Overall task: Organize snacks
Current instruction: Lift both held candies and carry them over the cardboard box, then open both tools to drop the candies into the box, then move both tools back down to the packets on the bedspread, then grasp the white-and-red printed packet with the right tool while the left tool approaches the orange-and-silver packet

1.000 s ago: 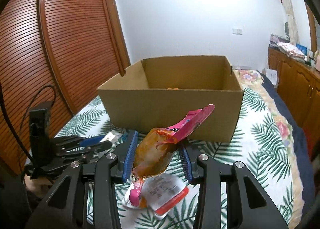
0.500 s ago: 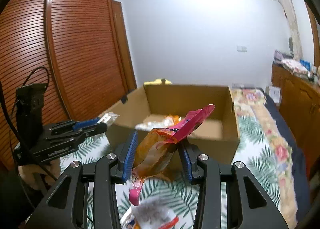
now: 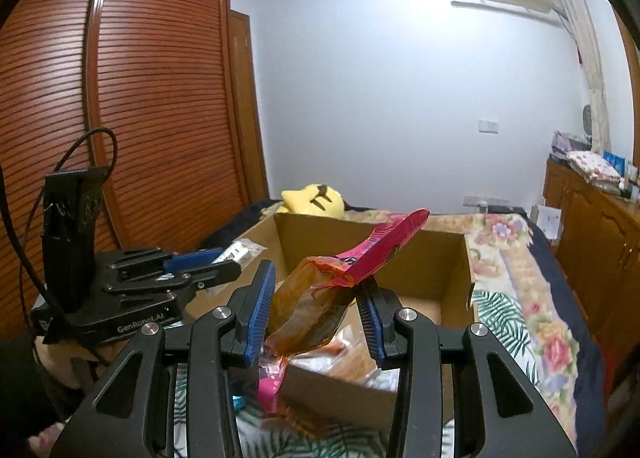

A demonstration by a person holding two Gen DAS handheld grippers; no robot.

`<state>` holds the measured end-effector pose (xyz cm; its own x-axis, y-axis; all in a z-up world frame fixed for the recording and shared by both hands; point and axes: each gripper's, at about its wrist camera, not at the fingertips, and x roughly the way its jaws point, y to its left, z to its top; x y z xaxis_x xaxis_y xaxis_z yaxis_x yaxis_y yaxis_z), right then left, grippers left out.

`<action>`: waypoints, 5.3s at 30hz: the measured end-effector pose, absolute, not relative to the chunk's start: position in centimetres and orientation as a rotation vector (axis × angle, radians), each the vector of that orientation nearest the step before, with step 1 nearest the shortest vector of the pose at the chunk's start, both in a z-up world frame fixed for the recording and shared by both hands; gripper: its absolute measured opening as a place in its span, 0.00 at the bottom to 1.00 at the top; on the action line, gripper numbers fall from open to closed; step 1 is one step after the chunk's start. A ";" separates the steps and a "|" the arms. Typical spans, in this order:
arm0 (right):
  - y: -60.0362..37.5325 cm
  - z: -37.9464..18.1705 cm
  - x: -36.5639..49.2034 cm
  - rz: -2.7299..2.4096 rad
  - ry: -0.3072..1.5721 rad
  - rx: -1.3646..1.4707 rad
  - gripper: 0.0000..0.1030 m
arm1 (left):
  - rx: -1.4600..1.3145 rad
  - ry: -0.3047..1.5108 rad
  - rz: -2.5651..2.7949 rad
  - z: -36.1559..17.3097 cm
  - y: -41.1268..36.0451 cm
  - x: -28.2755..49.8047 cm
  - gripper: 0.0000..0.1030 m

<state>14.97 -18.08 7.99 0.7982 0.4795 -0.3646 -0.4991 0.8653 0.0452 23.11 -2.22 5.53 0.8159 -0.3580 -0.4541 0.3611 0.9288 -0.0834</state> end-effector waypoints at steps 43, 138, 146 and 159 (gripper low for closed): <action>-17.7 5.7 16.9 0.490 0.491 -0.041 0.51 | 0.018 0.557 -0.348 2.9 -3.0 23.4 0.57; -18.5 -5.9 8.2 0.532 0.824 -0.176 0.57 | 0.079 0.670 -0.378 -5.0 -3.9 11.5 0.80; -21.4 -4.4 6.2 0.487 0.775 -0.116 0.58 | 0.106 0.698 -0.508 -4.2 -7.4 11.4 0.80; -25.2 -2.8 3.2 0.437 0.731 -0.067 0.58 | 0.209 0.810 -0.688 -4.9 -12.8 10.4 0.69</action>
